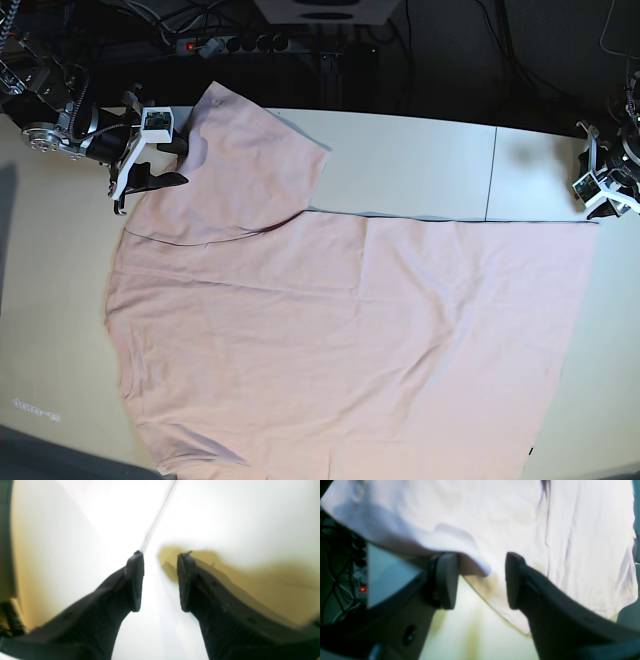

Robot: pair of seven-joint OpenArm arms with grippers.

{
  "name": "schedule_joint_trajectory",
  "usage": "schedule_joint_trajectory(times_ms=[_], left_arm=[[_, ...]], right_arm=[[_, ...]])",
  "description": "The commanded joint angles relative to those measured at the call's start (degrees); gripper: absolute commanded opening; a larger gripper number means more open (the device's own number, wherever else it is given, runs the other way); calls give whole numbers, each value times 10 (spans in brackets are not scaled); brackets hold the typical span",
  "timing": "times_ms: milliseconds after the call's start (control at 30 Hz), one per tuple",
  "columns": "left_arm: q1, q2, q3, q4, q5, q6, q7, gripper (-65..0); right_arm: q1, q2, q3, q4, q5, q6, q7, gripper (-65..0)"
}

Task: Fold the T-shirt properly
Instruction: 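Close both grippers on the pink T-shirt's edge corners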

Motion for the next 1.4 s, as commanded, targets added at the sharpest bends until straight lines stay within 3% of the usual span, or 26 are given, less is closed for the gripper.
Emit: schedule_joint_trajectory(times_ms=[0, 333, 767, 833, 900, 1000, 1067, 1367], left_arm=[[-18, -11, 10, 0, 3, 17, 12, -394], [-94, -2, 117, -46, 30, 26, 37, -394], [-99, 31, 122, -90, 47, 30, 24, -397], [-99, 31, 122, -92, 50, 30, 17, -449], [-99, 32, 122, -93, 49, 30, 12, -540], [-99, 32, 122, -93, 49, 30, -1, -650], [-99, 32, 122, -93, 49, 30, -5, -650], [-99, 31, 122, -93, 47, 30, -16, -650]], right_arm=[[-2, 8, -4, -2, -12, 38, -17, -340], [-2, 8, -4, -2, -12, 38, -17, -340], [-2, 8, -4, -2, -13, 37, -17, -342], [-2, 8, -4, -2, -13, 37, -17, -344], [-2, 5, -4, -2, -13, 38, -17, -401], [-2, -4, -4, -2, -13, 38, -17, -567], [-2, -11, -4, -2, -13, 38, -17, -650], [-2, -27, -4, -2, 6, 38, -19, -650]])
